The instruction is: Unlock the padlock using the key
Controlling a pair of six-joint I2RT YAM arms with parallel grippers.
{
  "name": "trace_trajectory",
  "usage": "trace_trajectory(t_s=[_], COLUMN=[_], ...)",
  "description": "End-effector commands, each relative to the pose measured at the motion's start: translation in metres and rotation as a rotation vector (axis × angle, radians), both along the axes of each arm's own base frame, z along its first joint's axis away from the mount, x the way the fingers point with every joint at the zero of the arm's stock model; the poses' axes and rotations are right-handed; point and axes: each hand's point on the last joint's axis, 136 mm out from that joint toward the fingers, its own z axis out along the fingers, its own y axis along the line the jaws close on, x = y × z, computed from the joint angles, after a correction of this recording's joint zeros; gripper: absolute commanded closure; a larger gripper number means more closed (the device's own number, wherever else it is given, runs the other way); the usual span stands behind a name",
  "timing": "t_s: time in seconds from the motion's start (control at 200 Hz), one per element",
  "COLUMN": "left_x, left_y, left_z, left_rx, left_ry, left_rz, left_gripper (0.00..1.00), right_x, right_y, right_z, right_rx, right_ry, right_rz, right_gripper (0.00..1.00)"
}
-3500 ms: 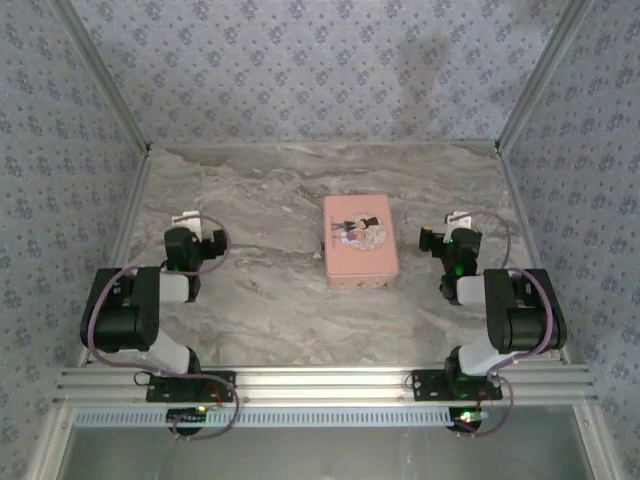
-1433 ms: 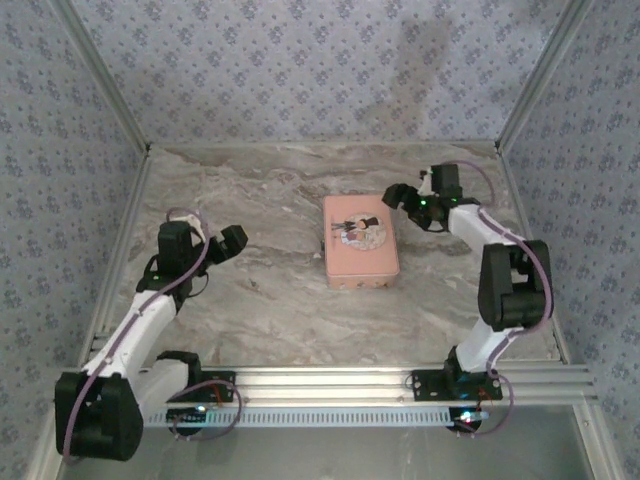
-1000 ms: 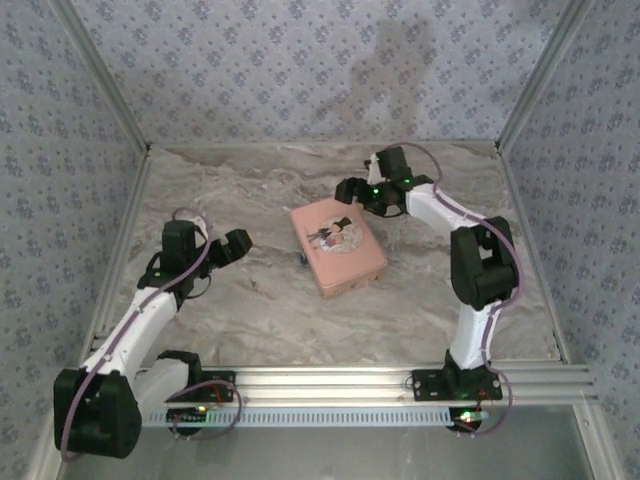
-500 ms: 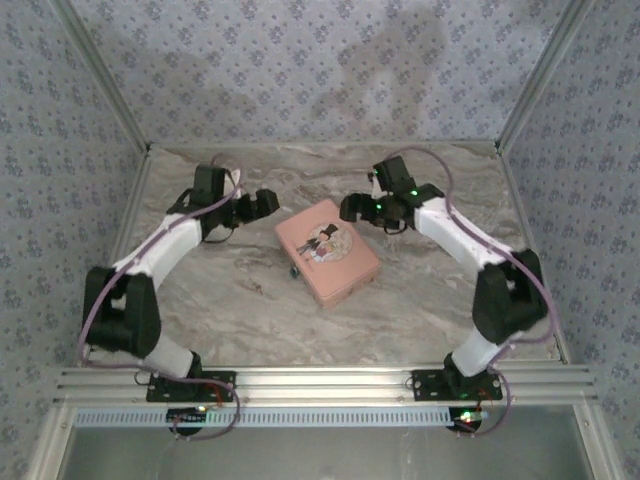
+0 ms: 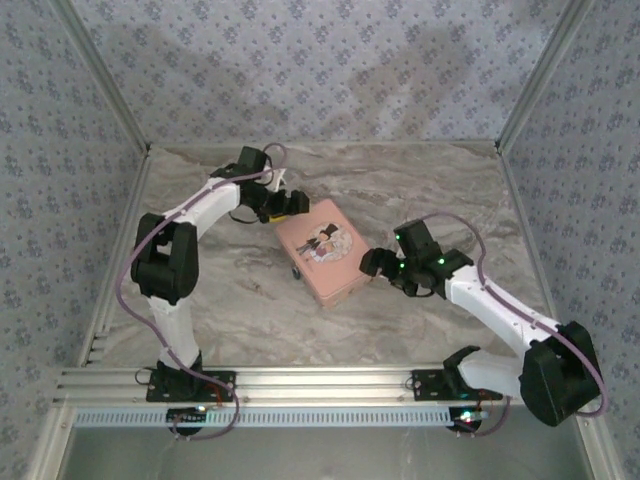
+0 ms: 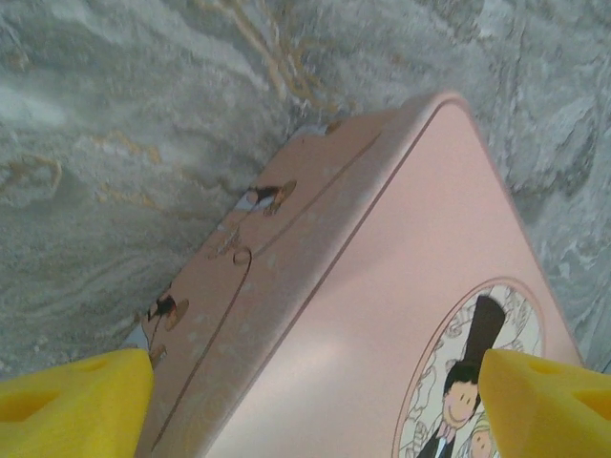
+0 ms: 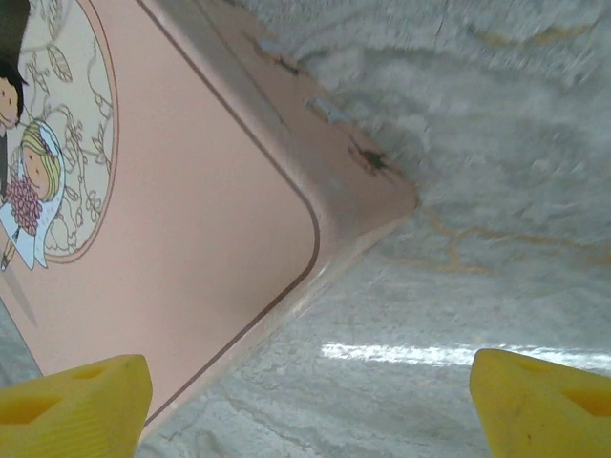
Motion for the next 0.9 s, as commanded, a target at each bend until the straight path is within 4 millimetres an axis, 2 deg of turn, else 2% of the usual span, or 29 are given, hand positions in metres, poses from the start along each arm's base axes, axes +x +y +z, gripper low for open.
trace_trajectory(t_s=[0.0,0.175,0.35,0.475,0.615,0.74,0.755,0.774,0.894], left_x=[-0.022,-0.044,-0.065,-0.073,-0.071,-0.062,-0.06,-0.058,-0.047], left_y=[-0.009,-0.013,-0.012,-0.01,-0.009,-0.014,-0.015,-0.016,-0.019], left_z=[0.004,0.004,0.005,0.005,-0.001,-0.001,-0.001,0.0,0.0], left_rx=[-0.008,-0.035,-0.055,-0.066,-0.083,-0.091,-0.091,-0.092,-0.084], left_ry=[0.028,0.033,0.017,0.0,-0.007,-0.022,-0.025,-0.029,-0.041], left_rz=[-0.068,-0.055,-0.023,0.022,0.091,0.131,0.136,0.14,0.171], left_gripper=[0.13,0.15,0.15,0.15,0.15,0.16,0.15,0.16,0.16], right_x=[0.012,0.034,0.066,0.09,0.119,0.148,0.149,0.158,0.183], right_y=[0.016,0.031,0.04,0.043,0.049,0.057,0.057,0.06,0.062], right_z=[0.008,0.01,0.021,0.02,0.015,0.012,0.006,0.015,0.014], right_rx=[0.097,0.112,0.111,0.104,0.111,0.117,0.11,0.117,0.114], right_ry=[-0.026,-0.047,-0.083,-0.088,-0.086,-0.093,-0.082,-0.105,-0.118], right_rz=[-0.026,0.001,0.017,0.032,0.054,0.087,0.092,0.095,0.108], right_gripper=[0.12,0.14,0.15,0.16,0.19,0.22,0.22,0.22,0.22])
